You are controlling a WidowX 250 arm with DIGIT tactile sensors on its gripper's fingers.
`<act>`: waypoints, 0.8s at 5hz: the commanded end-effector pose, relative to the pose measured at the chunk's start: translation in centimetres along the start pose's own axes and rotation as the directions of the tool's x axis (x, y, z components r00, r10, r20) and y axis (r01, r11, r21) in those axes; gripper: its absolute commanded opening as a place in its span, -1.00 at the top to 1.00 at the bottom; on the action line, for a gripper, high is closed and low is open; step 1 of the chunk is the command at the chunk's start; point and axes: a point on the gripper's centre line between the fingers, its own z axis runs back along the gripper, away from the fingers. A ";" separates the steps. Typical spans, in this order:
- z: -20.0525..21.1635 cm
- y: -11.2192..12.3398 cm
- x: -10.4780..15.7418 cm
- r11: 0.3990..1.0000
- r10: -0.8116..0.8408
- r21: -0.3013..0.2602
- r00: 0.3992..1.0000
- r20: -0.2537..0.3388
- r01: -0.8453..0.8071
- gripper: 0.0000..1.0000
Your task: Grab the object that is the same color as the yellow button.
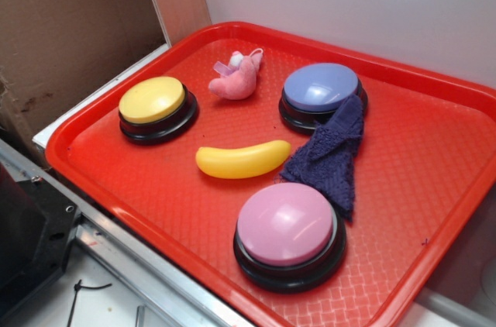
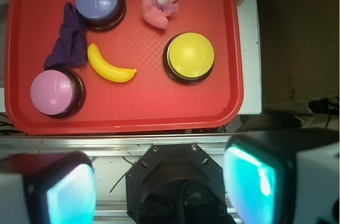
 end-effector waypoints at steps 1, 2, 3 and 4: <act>0.0 0.0 0.0 1.000 0.000 0.000 1.000 0.000 0.000 -1.00; -1.2 -0.3 0.7 0.988 -0.157 -0.010 0.987 0.031 0.157 -1.00; -2.1 -0.5 1.4 0.970 -0.241 0.002 0.970 0.028 0.241 -1.00; -3.6 -1.4 2.0 0.920 -0.392 0.009 0.919 0.036 0.392 -1.00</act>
